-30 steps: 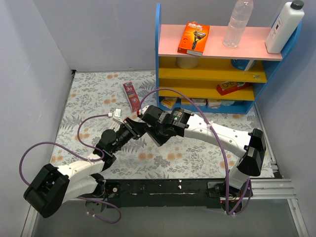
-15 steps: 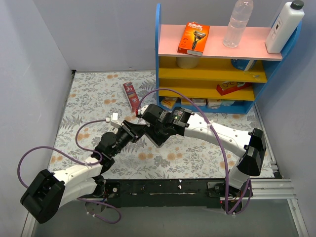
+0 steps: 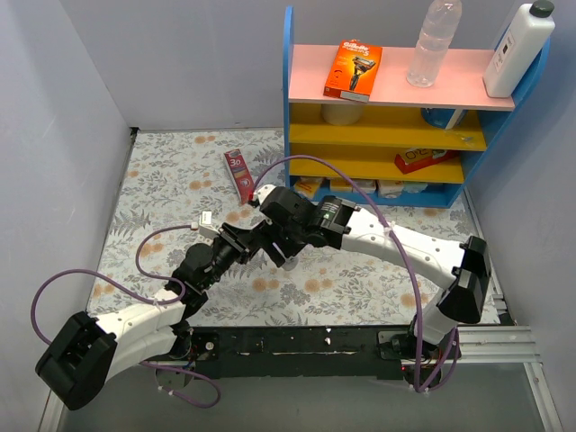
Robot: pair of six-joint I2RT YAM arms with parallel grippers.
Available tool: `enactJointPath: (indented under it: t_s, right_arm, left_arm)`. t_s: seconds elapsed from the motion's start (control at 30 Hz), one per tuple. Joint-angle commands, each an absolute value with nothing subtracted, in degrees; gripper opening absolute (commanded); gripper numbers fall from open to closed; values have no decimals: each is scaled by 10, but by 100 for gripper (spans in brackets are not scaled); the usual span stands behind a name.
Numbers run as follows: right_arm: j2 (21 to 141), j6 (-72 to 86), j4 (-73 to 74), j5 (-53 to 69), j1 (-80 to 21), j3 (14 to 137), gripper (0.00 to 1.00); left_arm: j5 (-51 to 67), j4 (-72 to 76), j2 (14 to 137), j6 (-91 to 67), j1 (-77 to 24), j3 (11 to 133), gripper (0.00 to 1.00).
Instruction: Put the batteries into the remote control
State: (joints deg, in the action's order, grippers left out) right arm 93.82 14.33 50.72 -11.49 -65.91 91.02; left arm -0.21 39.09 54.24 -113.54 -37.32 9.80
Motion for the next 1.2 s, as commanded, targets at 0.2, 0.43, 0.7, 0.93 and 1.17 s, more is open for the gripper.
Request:
enactJointPath:
  t_s: [0.2,0.43,0.7,0.93,1.17]
  right_arm:
    - [696,336,207,-6,-558,635,86]
    - [656,370,121,62,-523,552,88]
    - [643,397,77,81,-512,510,85]
    - [631,415,17,117,-497,465,79]
    - [624,434,-59,168,-481,419,67]
  left_arm:
    - [-6,448,526,-1150,-374,93,0]
    - [17,470,534,-1151,-373,114,0]
    - [36,504,547,-1156,-373,129,0]
    - [50,533,554,-1167,-373,134,0]
    - [55,576,562,-1187,-373,134,0]
